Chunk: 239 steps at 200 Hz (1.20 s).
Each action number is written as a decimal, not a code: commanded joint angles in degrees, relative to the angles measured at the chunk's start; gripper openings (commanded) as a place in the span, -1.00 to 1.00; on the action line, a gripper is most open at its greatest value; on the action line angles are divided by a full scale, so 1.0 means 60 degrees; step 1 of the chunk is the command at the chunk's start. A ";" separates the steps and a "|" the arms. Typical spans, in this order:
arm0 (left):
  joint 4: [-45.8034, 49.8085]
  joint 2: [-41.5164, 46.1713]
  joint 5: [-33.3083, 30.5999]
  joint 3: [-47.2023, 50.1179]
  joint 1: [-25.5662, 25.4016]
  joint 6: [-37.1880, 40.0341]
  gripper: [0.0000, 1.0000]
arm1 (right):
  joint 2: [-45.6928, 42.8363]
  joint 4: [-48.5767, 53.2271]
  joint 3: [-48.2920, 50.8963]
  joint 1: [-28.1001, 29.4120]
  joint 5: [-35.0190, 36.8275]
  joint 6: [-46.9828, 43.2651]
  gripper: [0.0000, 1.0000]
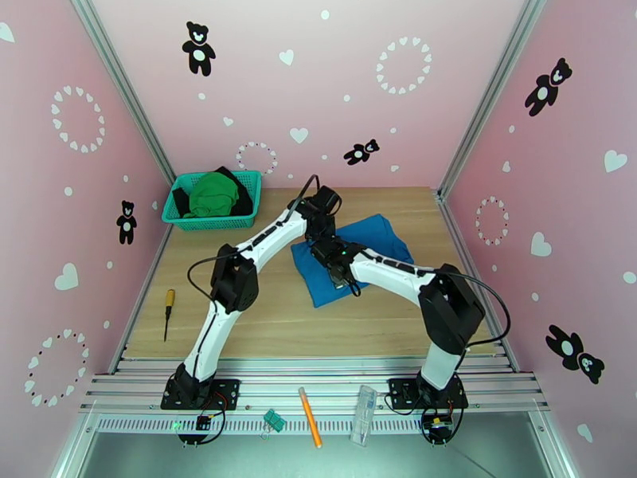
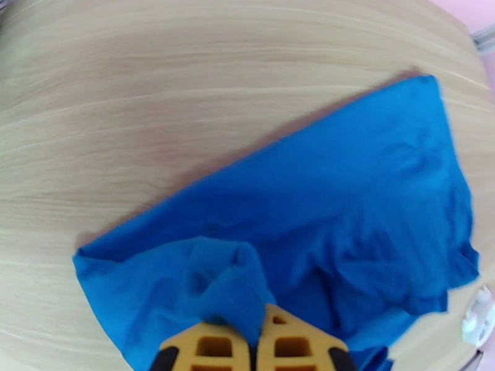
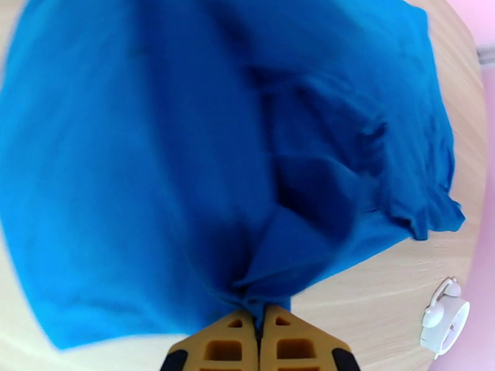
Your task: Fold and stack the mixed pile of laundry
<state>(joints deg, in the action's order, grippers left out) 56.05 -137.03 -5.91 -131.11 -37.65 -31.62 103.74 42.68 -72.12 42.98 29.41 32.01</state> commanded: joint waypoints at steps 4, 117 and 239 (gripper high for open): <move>0.0785 -0.0526 -0.0415 -0.0594 0.0089 0.0230 -1.00 | 0.0666 0.0030 -0.0090 -0.0173 0.0306 0.0214 -1.00; -0.0947 0.0261 -0.0201 -0.0141 0.0061 0.0871 0.84 | 0.0087 0.1026 0.0138 -0.0365 0.1863 0.1571 -0.09; -0.1971 0.2514 -0.1542 0.5190 0.0555 0.0508 -0.97 | -0.1330 -0.2066 0.1282 -0.0265 -0.3714 0.1656 -1.00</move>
<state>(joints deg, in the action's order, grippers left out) 46.92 -117.64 -17.82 -101.47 -34.68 -27.97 92.99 37.06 -65.45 39.68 18.79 40.38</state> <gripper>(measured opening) 0.065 0.045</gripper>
